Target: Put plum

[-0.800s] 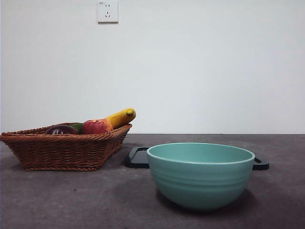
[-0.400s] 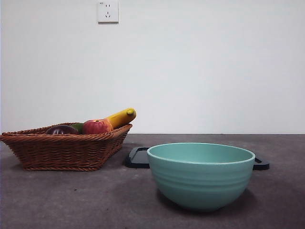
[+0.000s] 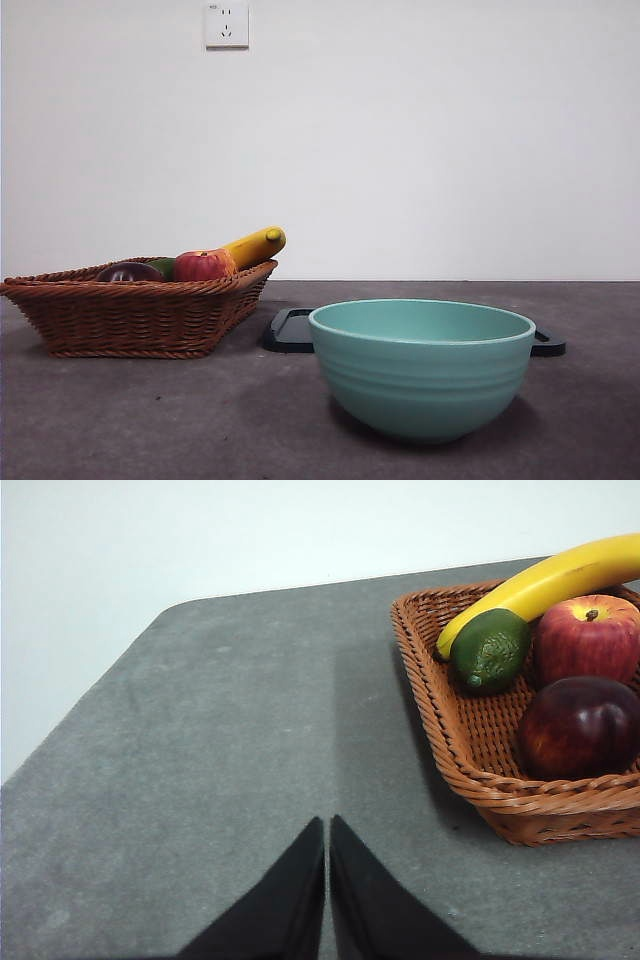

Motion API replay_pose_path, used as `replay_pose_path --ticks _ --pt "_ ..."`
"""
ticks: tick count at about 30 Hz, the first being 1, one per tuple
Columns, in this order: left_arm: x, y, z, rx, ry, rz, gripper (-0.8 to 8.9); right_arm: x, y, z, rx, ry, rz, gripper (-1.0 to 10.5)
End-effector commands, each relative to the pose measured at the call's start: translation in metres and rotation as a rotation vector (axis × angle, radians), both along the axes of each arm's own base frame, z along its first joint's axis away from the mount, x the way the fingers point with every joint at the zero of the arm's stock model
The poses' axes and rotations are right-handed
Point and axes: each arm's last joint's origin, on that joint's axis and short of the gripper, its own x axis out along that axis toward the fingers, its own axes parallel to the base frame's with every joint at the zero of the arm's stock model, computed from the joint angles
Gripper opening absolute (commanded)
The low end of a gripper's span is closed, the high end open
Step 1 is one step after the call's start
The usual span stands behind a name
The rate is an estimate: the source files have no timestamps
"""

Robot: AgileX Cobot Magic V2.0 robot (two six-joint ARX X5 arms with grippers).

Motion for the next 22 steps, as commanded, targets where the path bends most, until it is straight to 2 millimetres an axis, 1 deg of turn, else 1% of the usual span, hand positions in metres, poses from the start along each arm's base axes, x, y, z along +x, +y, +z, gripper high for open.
replay_pose_path --ticks 1,5,22 --pt "0.0008 0.0001 -0.0075 -0.007 0.025 0.001 0.08 0.0 0.0 -0.0041 0.01 0.031 -0.002 0.1" --pt "0.0008 0.0001 -0.0075 -0.007 0.025 0.001 0.08 -0.0008 0.0 -0.0104 0.008 0.096 -0.003 0.1" --pt "0.0008 0.0001 -0.0075 -0.007 0.025 0.001 0.08 -0.0006 -0.0001 -0.0089 0.008 0.082 -0.004 0.1"
